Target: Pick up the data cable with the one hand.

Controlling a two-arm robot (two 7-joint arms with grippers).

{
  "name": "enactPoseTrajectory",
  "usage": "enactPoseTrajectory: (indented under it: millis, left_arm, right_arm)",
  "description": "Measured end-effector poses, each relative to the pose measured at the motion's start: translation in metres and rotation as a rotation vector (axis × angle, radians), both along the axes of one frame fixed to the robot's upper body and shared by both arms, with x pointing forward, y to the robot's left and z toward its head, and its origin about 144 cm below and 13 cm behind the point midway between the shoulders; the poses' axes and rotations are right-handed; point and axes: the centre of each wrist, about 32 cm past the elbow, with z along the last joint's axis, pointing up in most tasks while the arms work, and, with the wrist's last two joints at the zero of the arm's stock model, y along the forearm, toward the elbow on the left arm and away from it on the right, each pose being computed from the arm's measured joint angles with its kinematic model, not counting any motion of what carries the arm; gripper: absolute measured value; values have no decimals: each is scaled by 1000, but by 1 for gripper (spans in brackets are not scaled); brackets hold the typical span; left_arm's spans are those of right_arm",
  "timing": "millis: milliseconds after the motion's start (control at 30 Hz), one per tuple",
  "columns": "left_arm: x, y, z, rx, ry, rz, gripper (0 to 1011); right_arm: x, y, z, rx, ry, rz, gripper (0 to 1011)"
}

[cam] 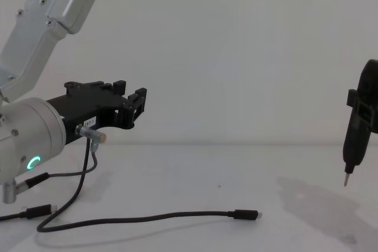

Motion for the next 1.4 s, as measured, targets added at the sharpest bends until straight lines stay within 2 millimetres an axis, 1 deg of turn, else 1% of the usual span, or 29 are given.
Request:
enactPoseTrajectory:
  millis: [33, 100, 133, 167, 200, 233, 267, 300, 367, 400, 433, 500, 533, 767, 1033, 1400]
  left_arm:
    - [0, 0, 0, 0, 0, 0, 374]
    - [0, 0, 0, 0, 0, 0, 437]
    - [0, 0, 0, 0, 0, 0, 453]
    - [0, 0, 0, 0, 0, 0, 508]
    - [0, 0, 0, 0, 0, 0, 508]
    - [0, 0, 0, 0, 0, 0, 554]
    - [0, 0, 0, 0, 0, 0, 566]
    - [0, 0, 0, 0, 0, 0, 634]
    - [0, 0, 0, 0, 0, 0, 672]
    - [0, 0, 0, 0, 0, 0, 730]
    - [0, 0, 0, 0, 0, 0, 730]
    - [0, 0, 0, 0, 0, 0, 782]
    - [0, 0, 0, 0, 0, 0, 834]
    - [0, 0, 0, 0, 0, -1, 992]
    - [1, 4, 1, 32, -9, -35, 1001]
    - [3, 17, 8, 135, -41, -156, 1001]
  right_arm:
    - [0, 0, 0, 0, 0, 0, 268]
    - [0, 0, 0, 0, 0, 0, 268]
    - [0, 0, 0, 0, 0, 0, 268]
    - [0, 0, 0, 0, 0, 0, 268]
    - [0, 0, 0, 0, 0, 0, 268]
    - [0, 0, 0, 0, 0, 0, 268]
    - [0, 0, 0, 0, 0, 0, 268]
    - [0, 0, 0, 0, 0, 0, 268]
    - [0, 0, 0, 0, 0, 0, 268]
    - [0, 0, 0, 0, 0, 0, 268]
    - [0, 0, 0, 0, 0, 0, 268]
    - [0, 0, 0, 0, 0, 0, 268]
    - [0, 0, 0, 0, 0, 0, 268]
    - [0, 0, 0, 0, 0, 0, 268]
    - [0, 0, 0, 0, 0, 0, 268]
    - [0, 0, 0, 0, 0, 0, 268]
